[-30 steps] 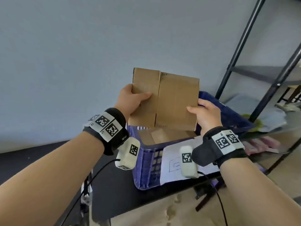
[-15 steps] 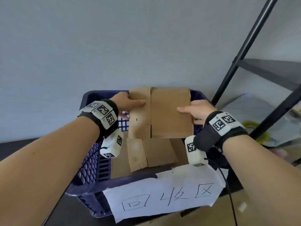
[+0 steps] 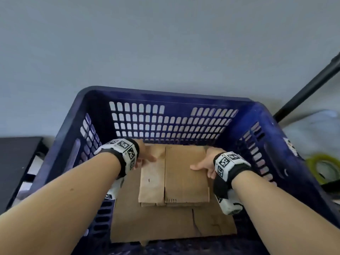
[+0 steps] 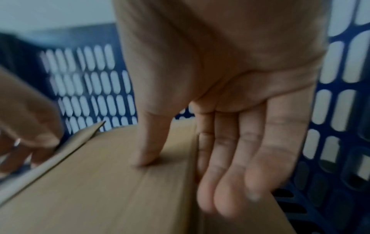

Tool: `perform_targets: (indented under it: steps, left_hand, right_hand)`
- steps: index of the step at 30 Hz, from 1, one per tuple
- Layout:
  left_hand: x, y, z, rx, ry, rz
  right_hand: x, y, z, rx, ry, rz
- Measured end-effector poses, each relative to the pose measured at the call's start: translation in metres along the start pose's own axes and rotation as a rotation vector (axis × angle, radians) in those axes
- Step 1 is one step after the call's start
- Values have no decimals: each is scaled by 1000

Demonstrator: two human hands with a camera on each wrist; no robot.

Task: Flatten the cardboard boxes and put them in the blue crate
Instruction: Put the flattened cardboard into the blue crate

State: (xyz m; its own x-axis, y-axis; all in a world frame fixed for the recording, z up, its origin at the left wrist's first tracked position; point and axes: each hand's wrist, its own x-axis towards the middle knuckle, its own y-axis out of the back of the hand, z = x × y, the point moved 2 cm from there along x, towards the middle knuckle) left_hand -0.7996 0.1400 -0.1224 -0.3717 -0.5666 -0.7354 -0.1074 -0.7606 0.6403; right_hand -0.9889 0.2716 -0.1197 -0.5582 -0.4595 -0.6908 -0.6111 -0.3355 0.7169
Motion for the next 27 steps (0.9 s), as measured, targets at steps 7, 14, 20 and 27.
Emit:
perform_targets:
  steps: [7,14,20,27]
  left_hand:
    - [18,-27,29,445,-200,150]
    - [38,-44,27,521,-371,217]
    - [48,-50,23,558,-444,317]
    - [55,-50,25,573,-420,320]
  right_hand:
    - [4,-8,-30,-404,356,148]
    - [22,-36,-42,-620,545,32]
    - [36,-47,-44,-609,535,44]
    - [38,-47,-45,-621,520,53]
